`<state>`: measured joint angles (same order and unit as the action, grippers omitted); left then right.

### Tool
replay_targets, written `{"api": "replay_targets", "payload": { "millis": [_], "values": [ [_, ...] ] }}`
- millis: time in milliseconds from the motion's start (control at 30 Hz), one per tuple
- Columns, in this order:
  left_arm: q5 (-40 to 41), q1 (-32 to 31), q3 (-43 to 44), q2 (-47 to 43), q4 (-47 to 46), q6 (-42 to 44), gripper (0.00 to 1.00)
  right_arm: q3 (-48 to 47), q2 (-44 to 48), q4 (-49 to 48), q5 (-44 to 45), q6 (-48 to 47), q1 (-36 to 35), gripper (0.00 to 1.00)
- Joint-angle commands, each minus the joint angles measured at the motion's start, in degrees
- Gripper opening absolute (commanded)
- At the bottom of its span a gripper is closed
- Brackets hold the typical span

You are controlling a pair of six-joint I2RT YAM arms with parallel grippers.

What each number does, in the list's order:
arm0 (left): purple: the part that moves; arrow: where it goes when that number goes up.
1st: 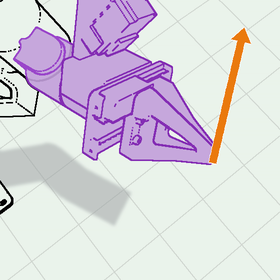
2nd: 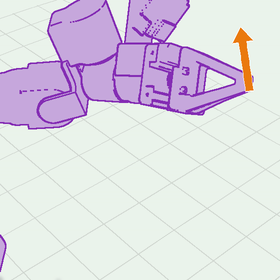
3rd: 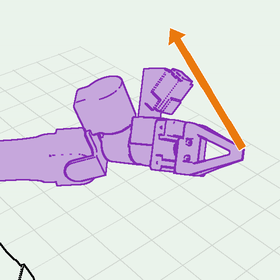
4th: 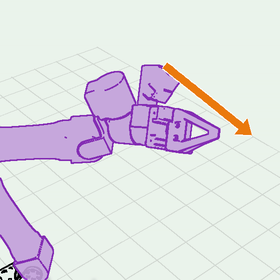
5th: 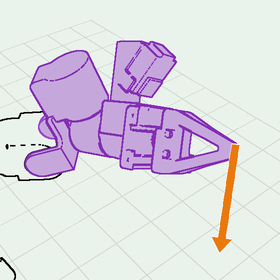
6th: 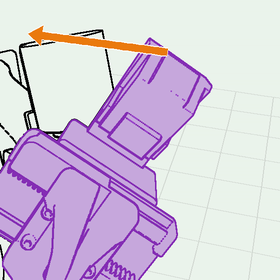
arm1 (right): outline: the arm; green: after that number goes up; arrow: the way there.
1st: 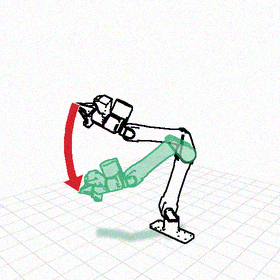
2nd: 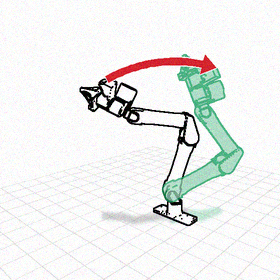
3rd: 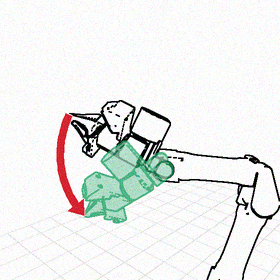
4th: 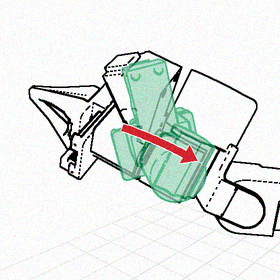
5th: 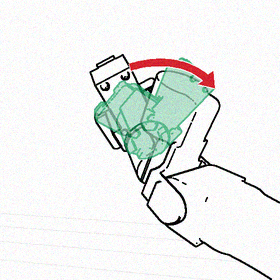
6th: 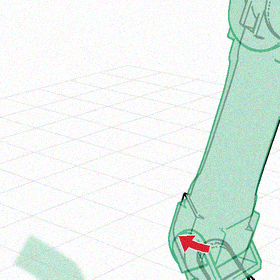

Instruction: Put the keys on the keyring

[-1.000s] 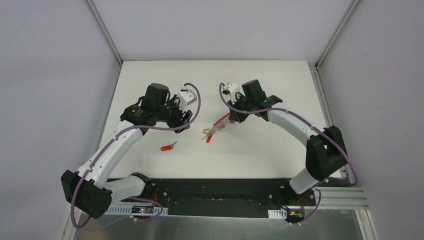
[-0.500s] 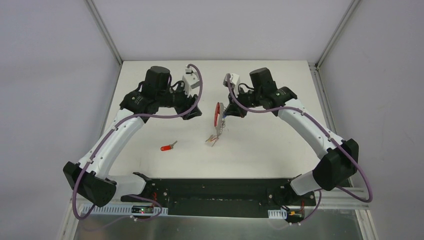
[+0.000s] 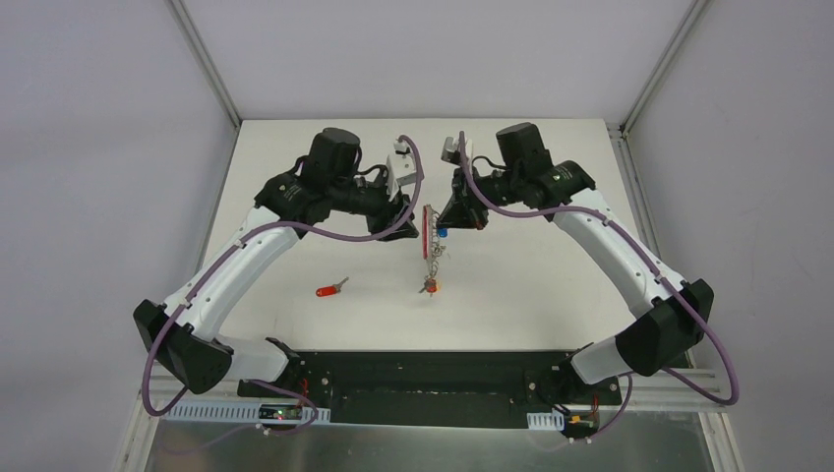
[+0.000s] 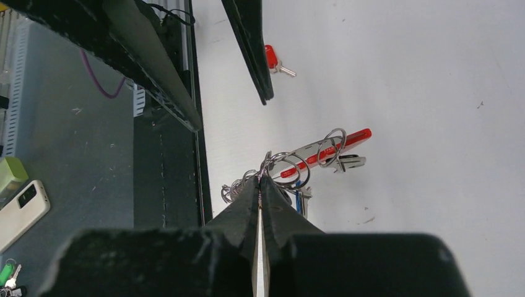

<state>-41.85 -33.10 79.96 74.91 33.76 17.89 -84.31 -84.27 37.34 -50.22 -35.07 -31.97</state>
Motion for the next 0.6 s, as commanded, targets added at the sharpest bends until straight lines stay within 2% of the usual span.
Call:
{"api": "replay_targets", "payload": {
  "millis": [0,567],
  "values": [
    [-3.73,-1.42,4.87,0.7,2.32,4.89,0.44,-3.89,1.62,0.86,-5.85,-0.63,0.13,0.0],
    [-2.28,-4.94,4.5,2.98,0.7,8.77,0.39,-2.08,1.87,-1.1,-10.37,2.1,0.23,0.0]
  ]
}}
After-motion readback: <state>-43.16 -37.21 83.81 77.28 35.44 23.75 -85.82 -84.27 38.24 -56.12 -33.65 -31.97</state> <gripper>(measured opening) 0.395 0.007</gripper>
